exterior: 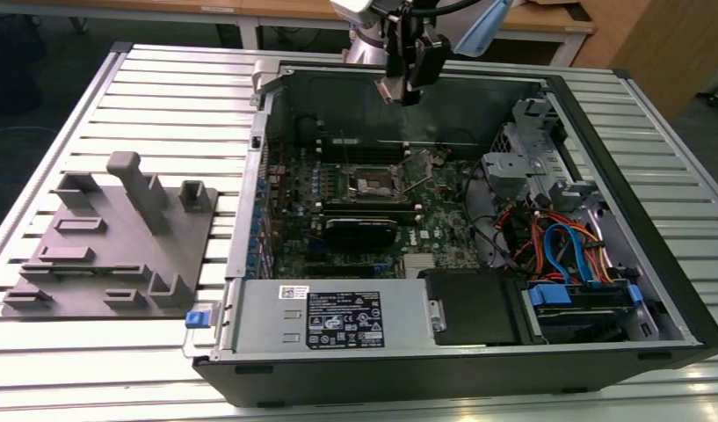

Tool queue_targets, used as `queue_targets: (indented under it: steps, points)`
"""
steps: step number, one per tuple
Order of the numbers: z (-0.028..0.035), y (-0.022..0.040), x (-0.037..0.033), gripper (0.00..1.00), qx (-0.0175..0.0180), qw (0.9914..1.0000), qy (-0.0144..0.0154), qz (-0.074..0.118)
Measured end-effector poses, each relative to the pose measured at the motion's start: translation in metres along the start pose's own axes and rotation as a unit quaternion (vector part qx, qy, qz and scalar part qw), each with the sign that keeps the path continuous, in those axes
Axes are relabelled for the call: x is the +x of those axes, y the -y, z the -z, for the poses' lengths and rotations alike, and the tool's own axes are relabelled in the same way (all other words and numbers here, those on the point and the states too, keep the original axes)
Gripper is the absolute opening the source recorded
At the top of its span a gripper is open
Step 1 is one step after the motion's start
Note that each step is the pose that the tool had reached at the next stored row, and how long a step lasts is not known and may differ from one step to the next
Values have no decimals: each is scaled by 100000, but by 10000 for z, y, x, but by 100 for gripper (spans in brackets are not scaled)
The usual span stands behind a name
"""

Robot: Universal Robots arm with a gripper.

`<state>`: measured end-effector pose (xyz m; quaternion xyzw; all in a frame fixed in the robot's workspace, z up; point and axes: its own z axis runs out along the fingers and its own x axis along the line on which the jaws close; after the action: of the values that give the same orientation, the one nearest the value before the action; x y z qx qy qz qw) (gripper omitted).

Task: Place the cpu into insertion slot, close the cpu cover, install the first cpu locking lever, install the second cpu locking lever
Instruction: 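Place the cpu into insertion slot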

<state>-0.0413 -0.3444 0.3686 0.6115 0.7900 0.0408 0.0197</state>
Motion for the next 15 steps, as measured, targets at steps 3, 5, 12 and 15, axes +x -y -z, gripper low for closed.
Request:
queue_targets:
  steps: [3,5,12,15]
  points:
    - [-1,0,0,54,-3,100000,-4,-11]
    - [0,0,0,54,-3,100000,-2,-17]
    - [-1,0,0,54,-19,99996,74,-904]
    - [-1,0,1,54,-53,99967,224,-2560]
